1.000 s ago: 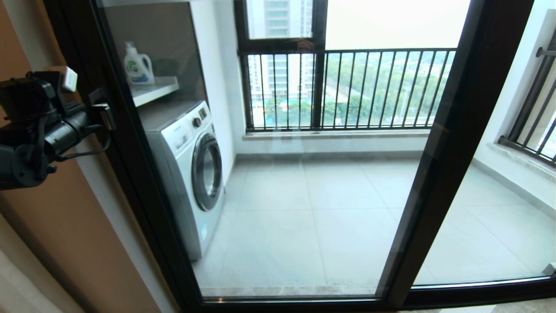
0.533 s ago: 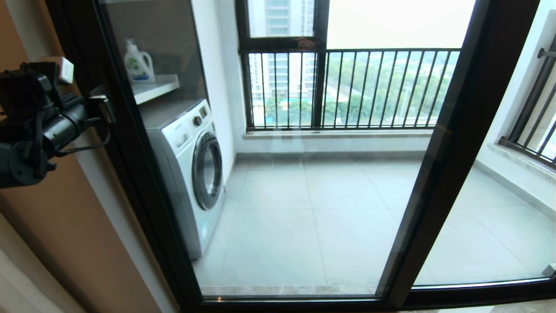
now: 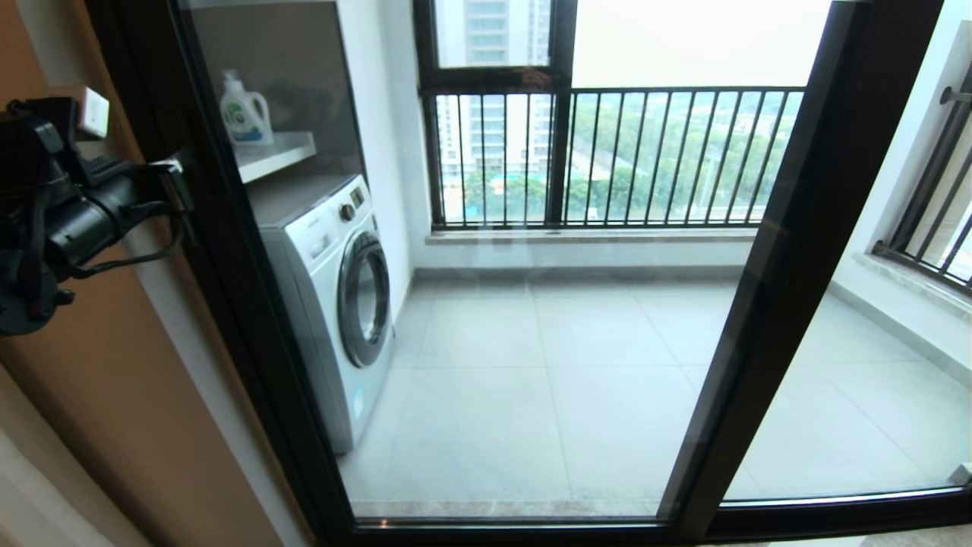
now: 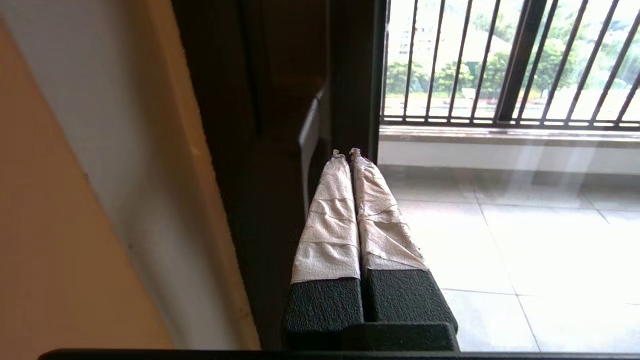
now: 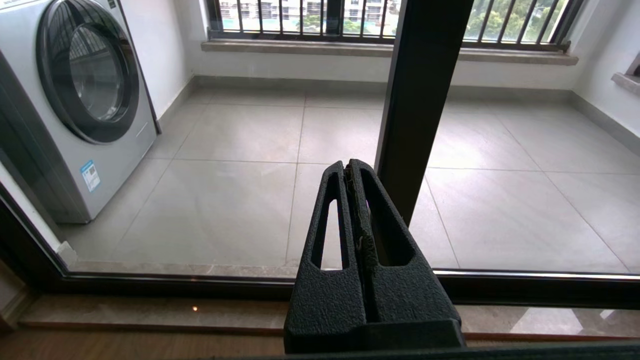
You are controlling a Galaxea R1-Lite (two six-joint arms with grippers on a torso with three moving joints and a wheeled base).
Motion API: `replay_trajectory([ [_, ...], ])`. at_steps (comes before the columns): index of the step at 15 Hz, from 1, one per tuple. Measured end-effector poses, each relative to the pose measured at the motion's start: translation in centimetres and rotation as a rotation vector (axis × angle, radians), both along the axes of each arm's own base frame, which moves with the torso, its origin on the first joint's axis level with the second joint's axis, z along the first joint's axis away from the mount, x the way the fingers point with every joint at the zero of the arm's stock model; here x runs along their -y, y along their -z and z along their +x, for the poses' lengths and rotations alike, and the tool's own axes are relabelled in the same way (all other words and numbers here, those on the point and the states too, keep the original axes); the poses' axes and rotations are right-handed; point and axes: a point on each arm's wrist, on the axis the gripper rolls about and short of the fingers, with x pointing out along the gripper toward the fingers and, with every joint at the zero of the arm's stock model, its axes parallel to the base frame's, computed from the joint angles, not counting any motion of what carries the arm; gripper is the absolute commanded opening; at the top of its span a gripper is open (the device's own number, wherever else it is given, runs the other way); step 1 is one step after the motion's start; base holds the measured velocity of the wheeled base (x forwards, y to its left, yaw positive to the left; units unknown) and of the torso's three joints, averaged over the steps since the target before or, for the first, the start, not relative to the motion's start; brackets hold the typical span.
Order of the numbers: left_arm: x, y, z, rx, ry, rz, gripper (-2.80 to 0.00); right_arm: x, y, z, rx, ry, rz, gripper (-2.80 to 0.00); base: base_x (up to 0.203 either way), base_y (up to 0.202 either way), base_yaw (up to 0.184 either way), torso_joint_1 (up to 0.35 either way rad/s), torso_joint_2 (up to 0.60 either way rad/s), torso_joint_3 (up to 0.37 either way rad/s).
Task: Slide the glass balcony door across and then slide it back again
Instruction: Close the slid door
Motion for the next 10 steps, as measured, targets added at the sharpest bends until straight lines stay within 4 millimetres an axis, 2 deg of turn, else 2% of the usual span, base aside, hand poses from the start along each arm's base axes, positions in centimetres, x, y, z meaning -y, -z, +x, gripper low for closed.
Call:
replay_trajectory([
  [5, -5.0, 1.0, -2.7, -0.042, 0.037, 0.013, -2.8, 0.0, 0.0, 0.0, 0.0, 0.0, -0.001, -2.8, 0.0, 0.0, 0.0, 0.0, 0.0, 0.0],
  [10, -6.0, 1.8, -2.5, -0.062, 0.029, 0.007, -2.8, 0.0, 0.0, 0.0, 0.0, 0.0, 0.0, -2.8, 0.0, 0.0, 0.0, 0.0, 0.0, 0.0],
])
